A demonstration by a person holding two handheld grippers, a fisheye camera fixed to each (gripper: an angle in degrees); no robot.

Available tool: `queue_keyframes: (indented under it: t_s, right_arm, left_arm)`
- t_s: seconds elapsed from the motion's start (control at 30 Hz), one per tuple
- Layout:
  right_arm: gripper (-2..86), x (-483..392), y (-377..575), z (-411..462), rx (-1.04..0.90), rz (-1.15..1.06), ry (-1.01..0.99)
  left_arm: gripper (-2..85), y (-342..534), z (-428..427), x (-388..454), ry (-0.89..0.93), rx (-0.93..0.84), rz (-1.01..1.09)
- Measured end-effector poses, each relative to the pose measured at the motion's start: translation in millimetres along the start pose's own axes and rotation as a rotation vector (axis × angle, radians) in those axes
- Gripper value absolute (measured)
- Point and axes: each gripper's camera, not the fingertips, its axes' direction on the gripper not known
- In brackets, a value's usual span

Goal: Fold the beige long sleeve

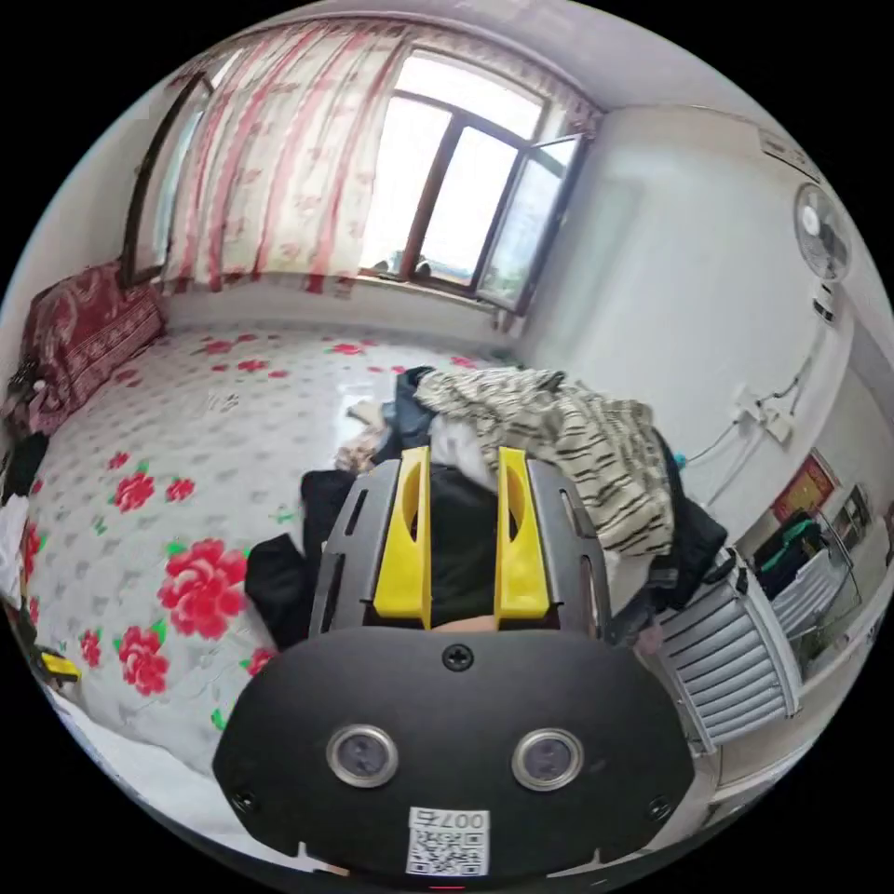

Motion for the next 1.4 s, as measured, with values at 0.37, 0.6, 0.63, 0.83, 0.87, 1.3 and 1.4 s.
queue_keyframes:
  t_s: [0.37,0.6,0.63,0.83,0.87,1.3,1.4]
  right_arm:
    - [0.4,22,-20,14,-0.070,0.086,-0.492]
    - [-0.2,-185,-1,-109,0.036,-0.340,-1.119]
    - [-0.2,-206,7,-117,0.020,-0.379,-1.183]
    - [-0.2,-384,125,-191,-0.319,-0.910,-1.653]
    - [-0.2,-399,146,-200,-0.349,-1.024,-1.596]
    - [0.1,-381,166,-134,-0.606,-0.852,-1.352]
    - [0.5,-365,151,-119,-0.598,-0.720,-1.294]
  left_arm:
    - [-0.9,-1,-2,2,-0.002,-0.004,-0.137]
    - [-0.6,39,-32,-26,0.305,0.251,-0.362]
    - [-0.3,45,-41,-32,0.331,0.311,-0.379]
    - [5.0,79,-63,-72,0.447,0.499,-0.504]
    - [5.7,86,-61,-79,0.467,0.504,-0.527]
    - [7.0,70,-85,-96,0.259,0.496,-0.367]
    - [8.1,37,-79,-98,0.262,0.451,-0.280]
